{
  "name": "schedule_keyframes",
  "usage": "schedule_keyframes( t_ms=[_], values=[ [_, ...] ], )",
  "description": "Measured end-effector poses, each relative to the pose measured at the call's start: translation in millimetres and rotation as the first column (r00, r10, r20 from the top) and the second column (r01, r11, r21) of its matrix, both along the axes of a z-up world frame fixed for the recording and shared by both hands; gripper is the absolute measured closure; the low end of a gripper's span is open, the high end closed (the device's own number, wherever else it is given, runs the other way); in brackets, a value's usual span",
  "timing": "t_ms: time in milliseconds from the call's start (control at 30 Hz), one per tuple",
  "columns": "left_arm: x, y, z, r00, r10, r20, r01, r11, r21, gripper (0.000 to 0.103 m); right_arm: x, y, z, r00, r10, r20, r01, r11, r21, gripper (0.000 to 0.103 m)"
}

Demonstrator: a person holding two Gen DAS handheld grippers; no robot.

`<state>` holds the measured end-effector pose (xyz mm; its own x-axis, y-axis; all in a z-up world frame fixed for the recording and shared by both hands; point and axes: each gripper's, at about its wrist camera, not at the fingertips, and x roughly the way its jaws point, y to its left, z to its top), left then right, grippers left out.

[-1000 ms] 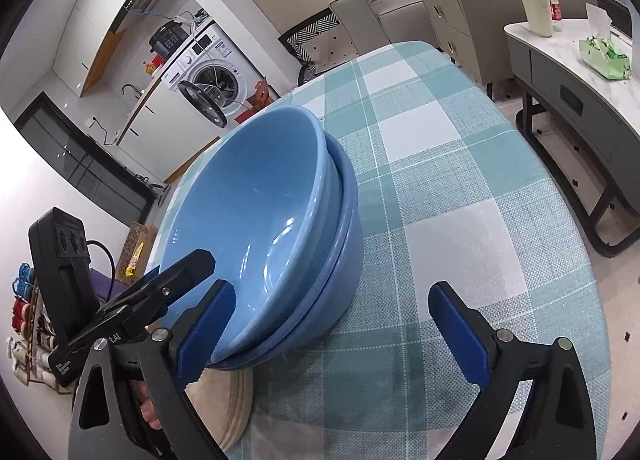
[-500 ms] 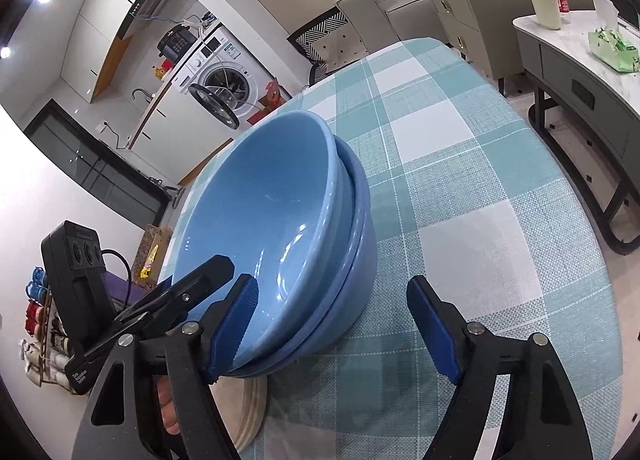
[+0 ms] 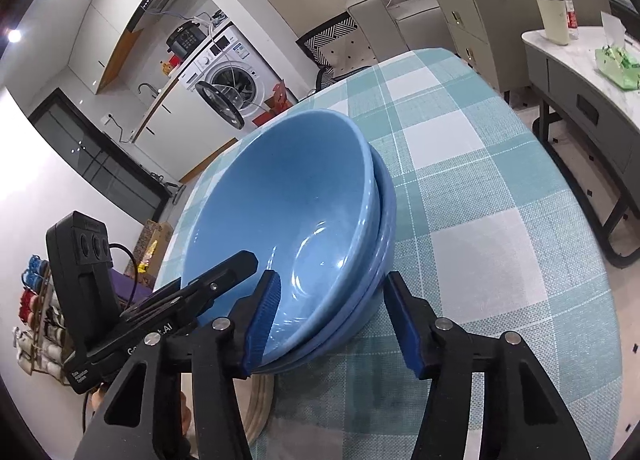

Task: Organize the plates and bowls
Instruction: 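Close both grippers on the rim of the bowl stack, then lift the bowl stack with both grippers and carry it over the beige plates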

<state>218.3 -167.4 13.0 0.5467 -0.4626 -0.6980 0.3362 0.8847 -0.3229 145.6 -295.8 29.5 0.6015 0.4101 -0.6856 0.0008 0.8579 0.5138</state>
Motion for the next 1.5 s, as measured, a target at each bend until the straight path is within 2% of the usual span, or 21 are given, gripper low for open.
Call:
schedule_keyframes(
  t_ms=[400,867,1500],
  values=[
    [-2,-3,1,1.0,0.02,-0.001,-0.02,0.999,0.038,0.062,-3,9,4,1.0,-0.019,0.01,0.02,0.997,-0.08,0.05],
    [-5,-5,4,1.0,0.021,-0.002,-0.021,0.999,0.049,0.062,-5,8,7,1.0,-0.025,0.005,0.025,0.996,-0.082,0.05],
    [-21,3,40,0.998,0.026,0.055,-0.028,0.999,0.031,0.062,-19,12,37,0.998,-0.02,0.064,0.027,0.995,-0.099,0.05]
  ],
)
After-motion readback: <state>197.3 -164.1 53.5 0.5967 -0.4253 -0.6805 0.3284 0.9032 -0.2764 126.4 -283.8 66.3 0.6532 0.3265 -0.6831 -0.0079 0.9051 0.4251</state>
